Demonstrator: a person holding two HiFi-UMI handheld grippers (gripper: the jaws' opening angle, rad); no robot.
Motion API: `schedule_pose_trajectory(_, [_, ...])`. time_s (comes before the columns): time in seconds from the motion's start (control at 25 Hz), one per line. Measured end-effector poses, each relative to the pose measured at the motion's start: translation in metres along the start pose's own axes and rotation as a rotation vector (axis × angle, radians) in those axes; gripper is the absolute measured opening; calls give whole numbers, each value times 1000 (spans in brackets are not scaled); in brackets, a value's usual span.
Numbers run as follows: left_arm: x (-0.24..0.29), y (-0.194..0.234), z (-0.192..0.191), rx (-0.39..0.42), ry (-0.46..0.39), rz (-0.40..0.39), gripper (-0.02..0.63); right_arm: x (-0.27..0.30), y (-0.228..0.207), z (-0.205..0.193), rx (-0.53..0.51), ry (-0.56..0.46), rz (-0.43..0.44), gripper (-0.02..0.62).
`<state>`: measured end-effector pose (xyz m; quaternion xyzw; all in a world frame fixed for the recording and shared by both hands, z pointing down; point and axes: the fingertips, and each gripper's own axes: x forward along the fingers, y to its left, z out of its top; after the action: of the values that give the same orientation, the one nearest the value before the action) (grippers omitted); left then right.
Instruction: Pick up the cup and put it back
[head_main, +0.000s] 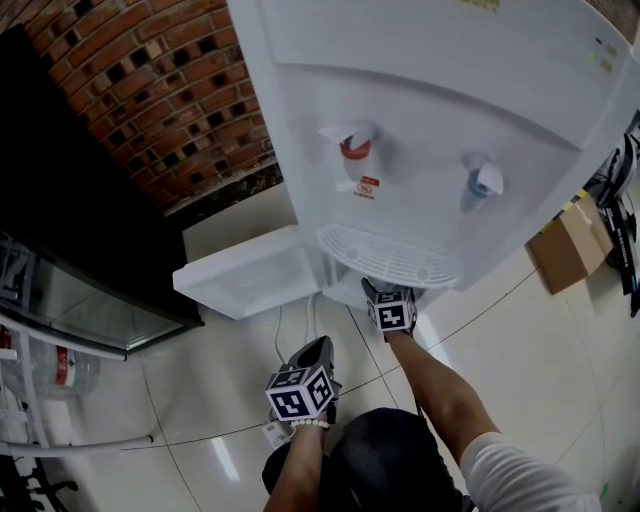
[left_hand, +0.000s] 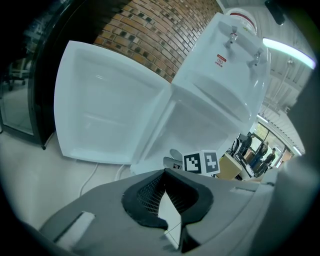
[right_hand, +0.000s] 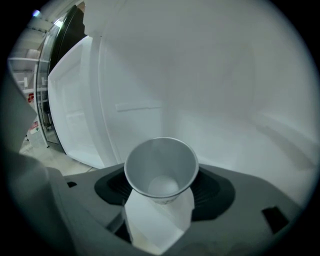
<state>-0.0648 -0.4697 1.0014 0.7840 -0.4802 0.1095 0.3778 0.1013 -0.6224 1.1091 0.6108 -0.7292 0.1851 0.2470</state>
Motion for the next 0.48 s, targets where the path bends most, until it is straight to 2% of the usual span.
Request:
schedule_pose_trajectory(0.12, [-3, 5, 2, 34, 0, 36, 0, -19, 5, 8, -17, -16, 17, 336])
schedule_pose_trajectory(0.28, [-21, 15, 13, 195, 20, 148, 0, -60, 13, 16, -45, 1, 50, 336])
schedule_pose_trajectory(0.32, [-33, 15, 15, 208, 28, 162, 0, -77, 18, 16, -48, 9, 55, 336])
schedule_pose_trajectory(0.48, [-84, -10, 18, 150, 59, 141, 0, -153, 32, 27, -42, 36, 62, 336])
